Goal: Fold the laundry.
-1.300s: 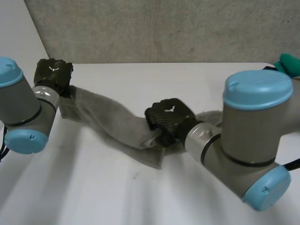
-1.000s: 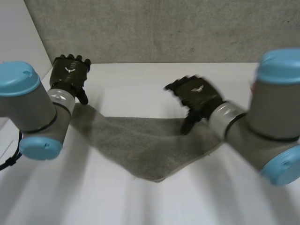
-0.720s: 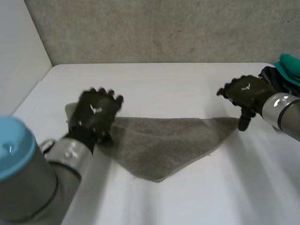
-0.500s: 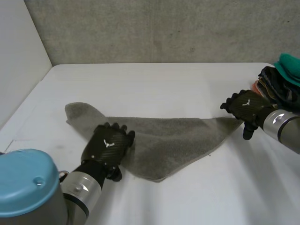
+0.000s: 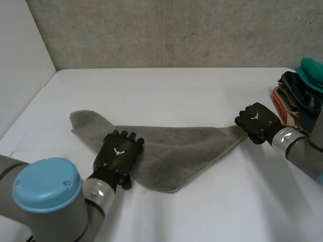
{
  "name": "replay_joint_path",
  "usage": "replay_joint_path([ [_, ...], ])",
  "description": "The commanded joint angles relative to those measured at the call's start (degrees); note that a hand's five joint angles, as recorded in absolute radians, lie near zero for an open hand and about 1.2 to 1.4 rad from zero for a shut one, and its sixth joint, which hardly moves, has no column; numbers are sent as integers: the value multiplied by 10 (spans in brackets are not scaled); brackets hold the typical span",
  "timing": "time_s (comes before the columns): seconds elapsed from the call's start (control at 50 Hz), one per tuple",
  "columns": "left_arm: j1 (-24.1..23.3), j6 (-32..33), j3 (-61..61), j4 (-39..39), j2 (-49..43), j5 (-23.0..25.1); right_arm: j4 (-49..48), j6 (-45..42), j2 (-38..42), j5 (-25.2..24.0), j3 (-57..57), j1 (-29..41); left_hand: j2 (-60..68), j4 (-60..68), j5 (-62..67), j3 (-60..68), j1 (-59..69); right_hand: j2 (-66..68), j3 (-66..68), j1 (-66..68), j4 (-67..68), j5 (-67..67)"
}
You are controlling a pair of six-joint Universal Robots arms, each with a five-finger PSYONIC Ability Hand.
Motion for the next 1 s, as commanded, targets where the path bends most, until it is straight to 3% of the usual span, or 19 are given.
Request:
replay_joint_path([
  [0.02, 3, 18, 54, 62, -87, 2, 30, 23, -71, -2, 45, -2, 60, 64, 69, 61, 44, 123, 119, 146, 115, 136],
  [0.08, 3, 30, 74, 62, -114, 2, 31, 30, -78, 2, 57, -2, 171, 175, 180, 172, 155, 123, 119, 146, 115, 136],
  [0.18, 6, 61, 100, 62, -134, 3, 36, 32, -81, 18, 61, -2, 645, 649, 653, 645, 629, 123, 119, 146, 115, 136],
  [0.24, 9, 68, 103, 61, -126, 3, 50, 32, -96, 43, 61, -2, 646, 650, 654, 646, 630, 123, 119, 146, 115, 136],
  [0.38, 4, 57, 99, -1, 44, 5, 145, 28, -188, 78, 48, -4, 646, 650, 654, 646, 630, 123, 119, 146, 115, 136],
  [0.48, -21, -6, 144, -126, 138, 46, 219, 32, -268, 80, 18, -4, 646, 650, 654, 646, 630, 123, 119, 146, 115, 136],
  [0.6, -14, -60, 216, -260, 160, 74, 290, 55, -329, 79, -23, 3, 646, 650, 654, 646, 630, 123, 119, 146, 115, 136],
  [0.68, 22, -63, 247, -282, 143, 74, 298, 87, -338, 71, -28, 5, 646, 650, 654, 646, 630, 123, 119, 146, 115, 136],
  [0.76, 78, -54, 279, -264, 57, 72, 287, 110, -316, 72, -31, 30, 646, 650, 654, 646, 630, 123, 119, 146, 115, 136],
  [0.88, 92, -40, 341, -243, -75, 69, 260, 123, -195, 108, -58, 115, 646, 650, 654, 646, 630, 123, 119, 146, 115, 136],
  [1.0, 93, -35, 413, -236, -185, 69, 208, 151, -137, 170, -64, 136, 646, 650, 654, 646, 630, 123, 119, 146, 115, 136],
])
